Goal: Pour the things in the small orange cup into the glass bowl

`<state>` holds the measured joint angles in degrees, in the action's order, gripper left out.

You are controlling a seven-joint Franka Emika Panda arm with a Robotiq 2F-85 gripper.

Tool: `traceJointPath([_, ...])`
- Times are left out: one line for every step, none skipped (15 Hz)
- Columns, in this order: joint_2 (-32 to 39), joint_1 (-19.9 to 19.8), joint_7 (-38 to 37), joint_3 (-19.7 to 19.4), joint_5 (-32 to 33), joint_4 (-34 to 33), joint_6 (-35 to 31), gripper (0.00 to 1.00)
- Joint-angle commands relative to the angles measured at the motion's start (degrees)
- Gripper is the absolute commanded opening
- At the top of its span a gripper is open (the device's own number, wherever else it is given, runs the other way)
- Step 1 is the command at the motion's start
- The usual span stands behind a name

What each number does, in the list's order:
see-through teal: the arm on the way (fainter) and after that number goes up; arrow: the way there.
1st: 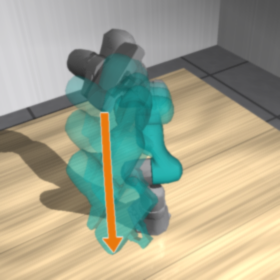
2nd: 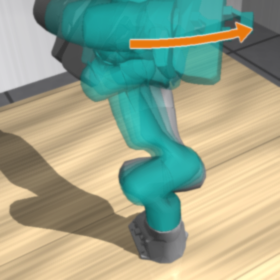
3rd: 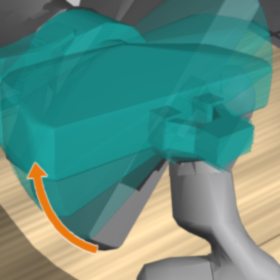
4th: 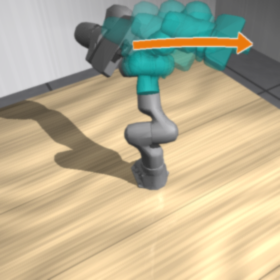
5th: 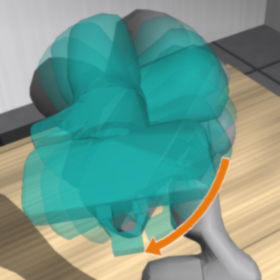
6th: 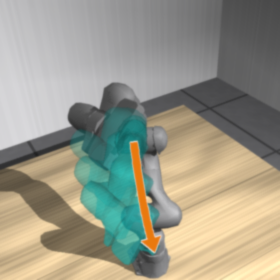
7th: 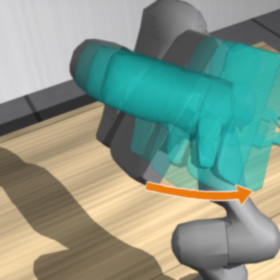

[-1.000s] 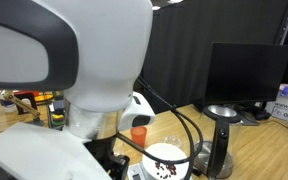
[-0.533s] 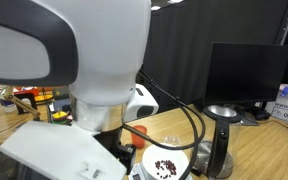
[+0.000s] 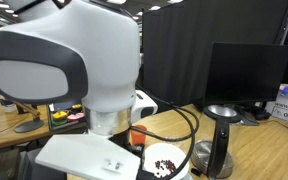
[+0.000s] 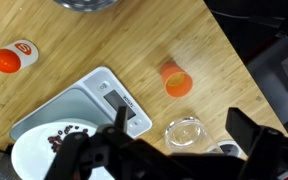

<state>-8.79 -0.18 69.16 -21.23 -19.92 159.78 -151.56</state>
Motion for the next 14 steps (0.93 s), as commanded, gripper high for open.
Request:
traceJointPath([1.5, 0.5, 0.5, 0.4, -1.2, 0.0, -0.8, 1.00])
traceJointPath([2.7, 0.8, 0.6, 0.5, -1.6, 0.0, -1.1, 1.00])
traceJointPath([3.0, 0.9, 0.5, 0.6, -1.6, -0.2, -1.1, 1.00])
traceJointPath([2.9, 0.8, 0.5, 0.5, -1.6, -0.4, -1.1, 1.00])
traceJointPath([2.7, 0.8, 0.5, 0.5, -1.6, -0.4, -1.1, 1.00])
traceJointPath([2.5, 0.8, 0.5, 0.5, -1.6, -0.4, -1.1, 1.00])
traceJointPath([2.5, 0.8, 0.5, 0.5, -1.6, -0.4, -1.1, 1.00])
traceJointPath([2.5, 0.8, 0.5, 0.5, -1.6, -0.4, -1.1, 1.00])
traceJointPath([2.5, 0.8, 0.5, 0.5, -1.6, -0.4, -1.1, 1.00])
traceJointPath([2.5, 1.1, 1.6, 0.3, -2.7, -0.7, -0.1, 1.00])
traceJointPath([2.5, 1.4, 2.7, 0.2, -3.5, -0.4, -0.3, 1.00])
traceJointPath([3.5, 1.9, 4.8, 0.1, -5.0, -0.4, -1.5, 1.00])
traceJointPath([4.1, 2.0, 5.8, 0.2, -5.5, -0.4, -1.9, 1.00])
traceJointPath([5.1, 2.2, 7.0, 0.5, -6.0, -0.3, -3.1, 1.00])
